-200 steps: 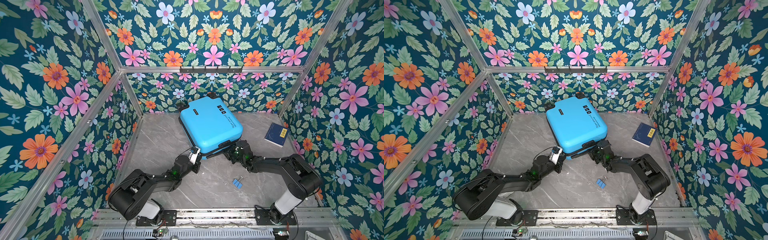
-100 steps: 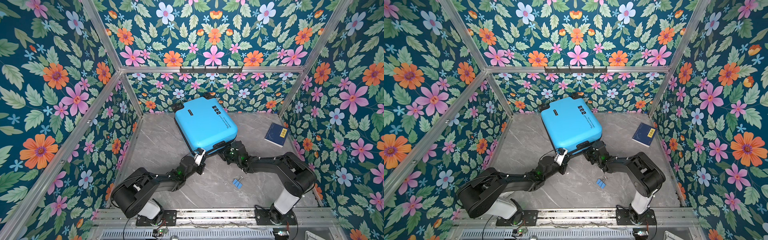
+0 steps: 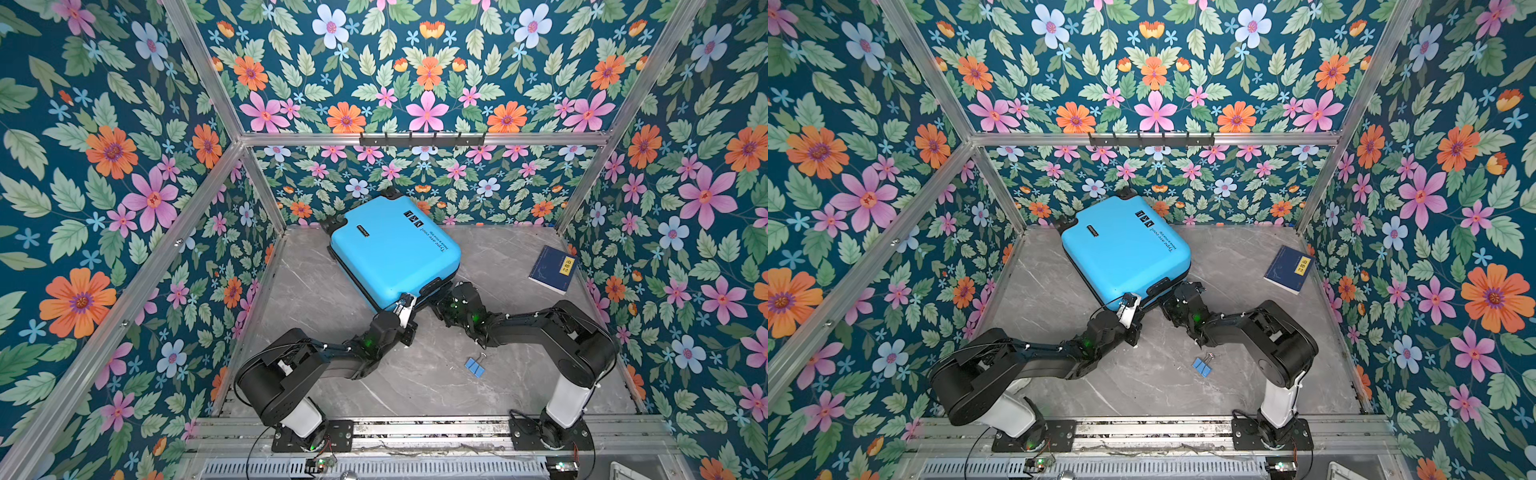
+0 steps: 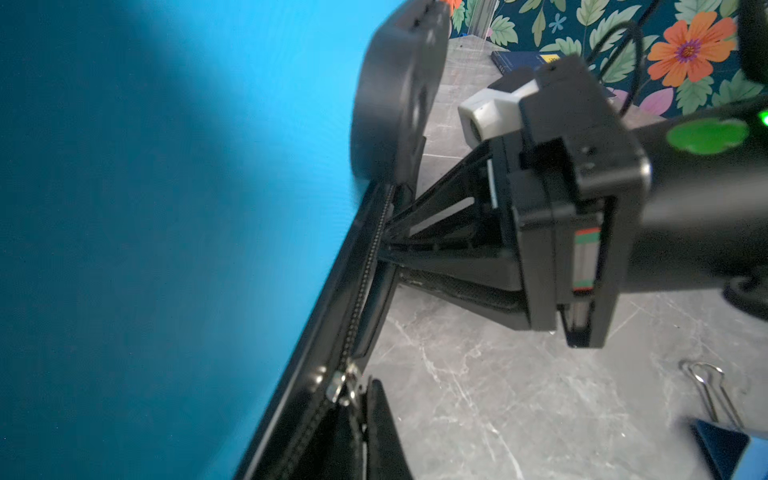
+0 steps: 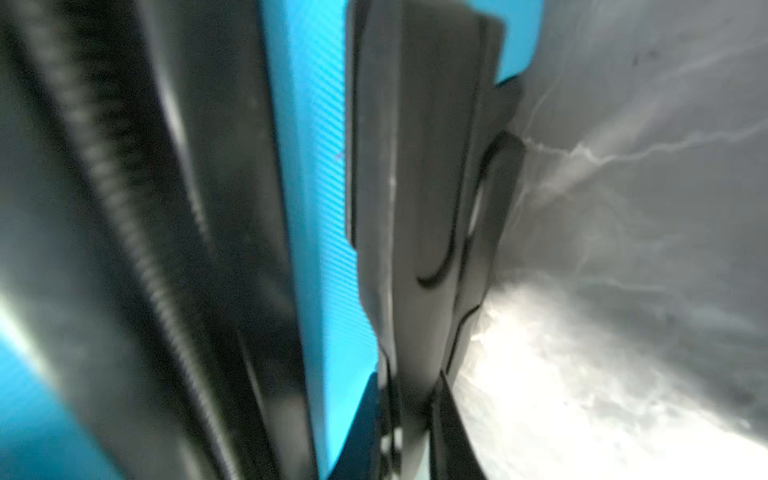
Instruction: Pack the luggage
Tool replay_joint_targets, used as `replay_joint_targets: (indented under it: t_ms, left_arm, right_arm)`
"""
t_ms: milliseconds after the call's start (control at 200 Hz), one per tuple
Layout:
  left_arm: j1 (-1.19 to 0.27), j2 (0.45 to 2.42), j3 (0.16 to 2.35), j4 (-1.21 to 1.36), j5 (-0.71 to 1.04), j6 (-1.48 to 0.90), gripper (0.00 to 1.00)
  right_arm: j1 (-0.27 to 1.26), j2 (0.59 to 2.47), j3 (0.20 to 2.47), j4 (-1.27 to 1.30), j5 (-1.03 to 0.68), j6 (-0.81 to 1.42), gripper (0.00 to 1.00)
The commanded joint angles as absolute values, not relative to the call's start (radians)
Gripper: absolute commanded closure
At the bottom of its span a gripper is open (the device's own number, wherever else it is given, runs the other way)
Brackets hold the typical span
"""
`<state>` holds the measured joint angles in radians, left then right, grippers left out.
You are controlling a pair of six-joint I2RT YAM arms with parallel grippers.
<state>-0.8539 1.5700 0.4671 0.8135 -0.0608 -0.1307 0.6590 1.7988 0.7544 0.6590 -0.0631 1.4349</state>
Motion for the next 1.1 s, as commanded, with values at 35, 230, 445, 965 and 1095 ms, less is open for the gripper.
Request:
replay_joint_targets:
  t_ms: [35, 230, 445, 965, 1095]
  left_arm:
    - [-0.883, 1.591, 0.515, 0.982, 0.161, -0.109, 1.0]
    - [-0.893, 1.603, 0.536, 0.983, 0.131, -0.107, 1.0]
    - [-0.894, 1.556, 0.484, 0.988, 0.072, -0.108, 1.0]
    - [-0.893, 1.422, 0.372, 0.946, 0.007, -0.089, 1.0]
    - [-0.891, 1.385, 0.334, 0.944, -0.009, -0.096, 1.0]
  right_arm:
    - [0.705, 1.807, 0.765, 0.708, -0.194, 1.365, 1.0]
    - [0.728, 1.807, 0.759, 0.714, -0.178, 1.368, 1.0]
    - [0.727, 1.78, 0.73, 0.71, -0.152, 1.362, 1.0]
    - [0.748, 1.708, 0.685, 0.709, -0.172, 1.261, 0.3]
    - [0.744, 1.588, 0.634, 0.607, -0.127, 1.194, 0.25]
